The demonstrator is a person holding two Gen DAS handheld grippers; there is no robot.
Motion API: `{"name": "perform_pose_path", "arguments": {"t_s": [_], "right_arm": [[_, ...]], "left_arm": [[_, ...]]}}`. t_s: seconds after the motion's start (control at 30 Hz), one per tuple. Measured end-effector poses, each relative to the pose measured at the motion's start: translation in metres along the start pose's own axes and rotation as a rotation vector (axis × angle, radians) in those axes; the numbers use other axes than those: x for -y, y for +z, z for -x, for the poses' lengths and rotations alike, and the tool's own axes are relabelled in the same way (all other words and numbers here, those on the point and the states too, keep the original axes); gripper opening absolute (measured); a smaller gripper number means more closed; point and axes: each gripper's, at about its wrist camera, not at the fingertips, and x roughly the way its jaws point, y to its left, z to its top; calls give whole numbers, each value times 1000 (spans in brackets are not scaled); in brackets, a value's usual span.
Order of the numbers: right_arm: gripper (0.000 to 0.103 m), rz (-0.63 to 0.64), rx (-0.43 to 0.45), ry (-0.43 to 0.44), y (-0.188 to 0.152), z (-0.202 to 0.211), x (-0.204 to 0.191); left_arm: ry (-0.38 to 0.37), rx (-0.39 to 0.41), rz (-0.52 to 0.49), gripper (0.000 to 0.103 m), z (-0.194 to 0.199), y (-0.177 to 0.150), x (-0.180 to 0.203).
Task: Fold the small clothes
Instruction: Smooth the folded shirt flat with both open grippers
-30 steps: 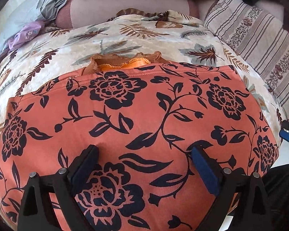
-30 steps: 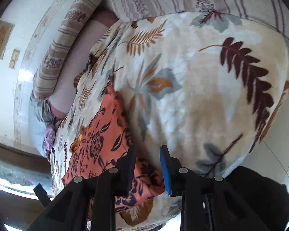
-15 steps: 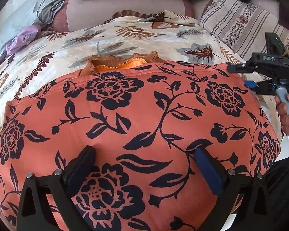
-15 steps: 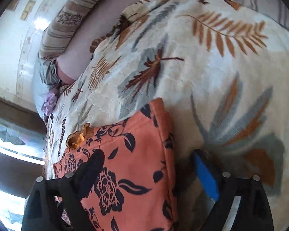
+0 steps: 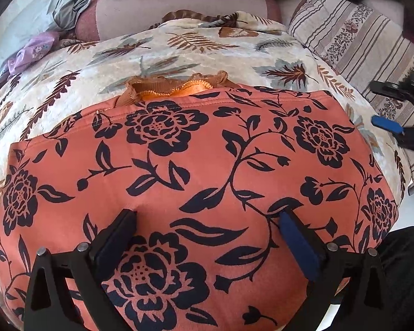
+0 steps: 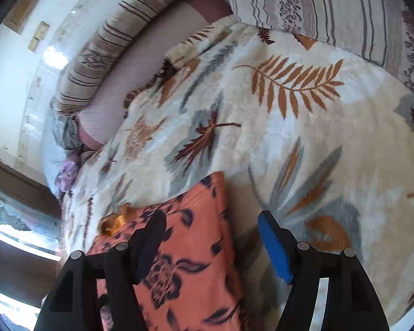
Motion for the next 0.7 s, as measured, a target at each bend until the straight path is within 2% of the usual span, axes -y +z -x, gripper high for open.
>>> {"name": "perform_pose_path", "arguments": {"t_s": [0.07, 0.17, 0.23, 0.3, 0.37, 0.43, 0.53, 0.6, 0.67, 0.7], "right_arm": [[77, -39, -4, 112, -36, 21, -9], [78, -88, -74, 217, -101, 28, -13], [78, -148, -129, 221, -140, 16, -3], [78, -233, -156, 213, -163, -1, 13], [79, -330, -158, 219, -172, -14, 29], [79, -383, -123, 231, -168, -18, 34], [78, -391, -50, 210, -153, -17, 34], [75, -439, -24, 212, -146, -18, 36], [54, -400, -12, 181, -136, -16, 32], [52, -394, -15, 169, -134, -18, 31]], "left_arm": [[-14, 24, 42, 103, 13, -2, -6], [5, 92, 87, 103, 42, -8, -21], [32, 133, 120, 103, 58, -14, -34], [42, 152, 157, 103, 69, -21, -47], [49, 150, 192, 103, 74, -27, -57], [51, 144, 214, 103, 76, -31, -63], [45, 152, 238, 103, 76, -32, -63], [24, 157, 233, 103, 75, -31, -58], [30, 172, 202, 103, 71, -28, -49], [37, 169, 181, 103, 65, -27, -44]]}}
